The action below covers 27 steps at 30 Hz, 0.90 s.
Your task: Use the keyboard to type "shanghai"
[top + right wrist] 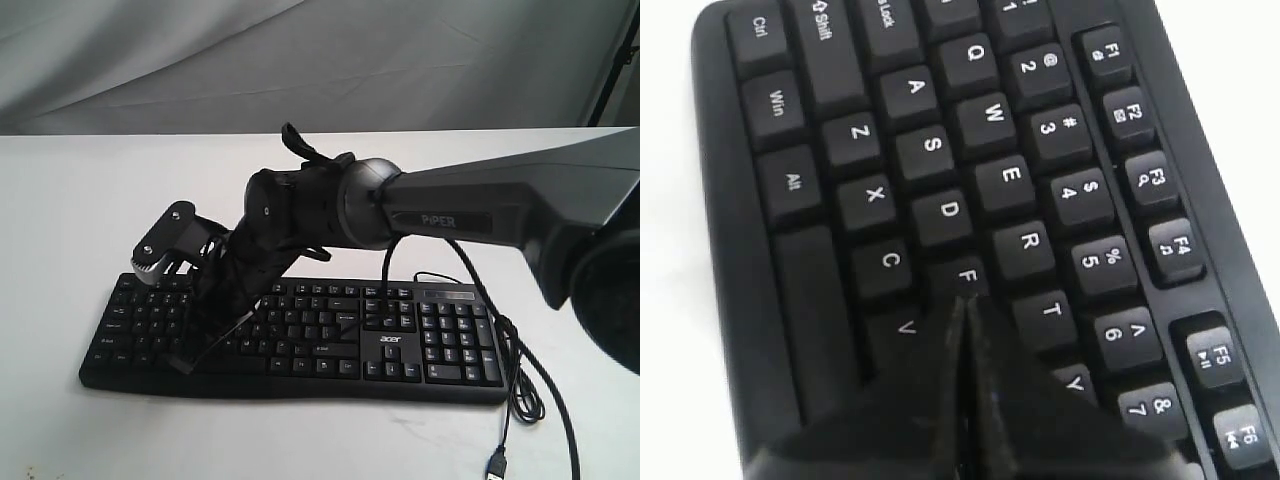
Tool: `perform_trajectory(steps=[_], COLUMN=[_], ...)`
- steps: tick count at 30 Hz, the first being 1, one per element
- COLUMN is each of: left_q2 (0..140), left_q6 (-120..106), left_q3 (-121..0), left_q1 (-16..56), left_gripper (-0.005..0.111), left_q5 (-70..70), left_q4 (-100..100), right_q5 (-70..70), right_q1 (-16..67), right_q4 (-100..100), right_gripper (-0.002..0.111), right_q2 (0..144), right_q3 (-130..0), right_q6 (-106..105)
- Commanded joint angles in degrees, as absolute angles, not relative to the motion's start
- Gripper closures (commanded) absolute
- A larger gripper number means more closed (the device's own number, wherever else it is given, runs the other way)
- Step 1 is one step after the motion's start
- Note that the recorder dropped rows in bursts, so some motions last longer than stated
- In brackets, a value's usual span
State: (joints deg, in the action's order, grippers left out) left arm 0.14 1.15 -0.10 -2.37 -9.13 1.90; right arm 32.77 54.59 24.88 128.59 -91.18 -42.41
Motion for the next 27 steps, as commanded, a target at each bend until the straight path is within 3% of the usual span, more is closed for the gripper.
perform_trajectory(steps=[1,27], left_q2=[0.0,0.0], left_q6=[1.3,1.3], left_q3=[0.0,0.0], left_q1=[-2.0,-2.0], left_gripper=[0.107,0.107], left_q5=[-8.8,-8.8], left_q4=[1.9,1.9], right_q5=[32.2,32.9], right_q1=[54.3,53.1], right_q4=[24.5,22.0], right_gripper=[0.108,0.108], right_q2=[128.4,125.4], right_q3=[-91.0,-88.1], right_q6=[-42.9,-39.8])
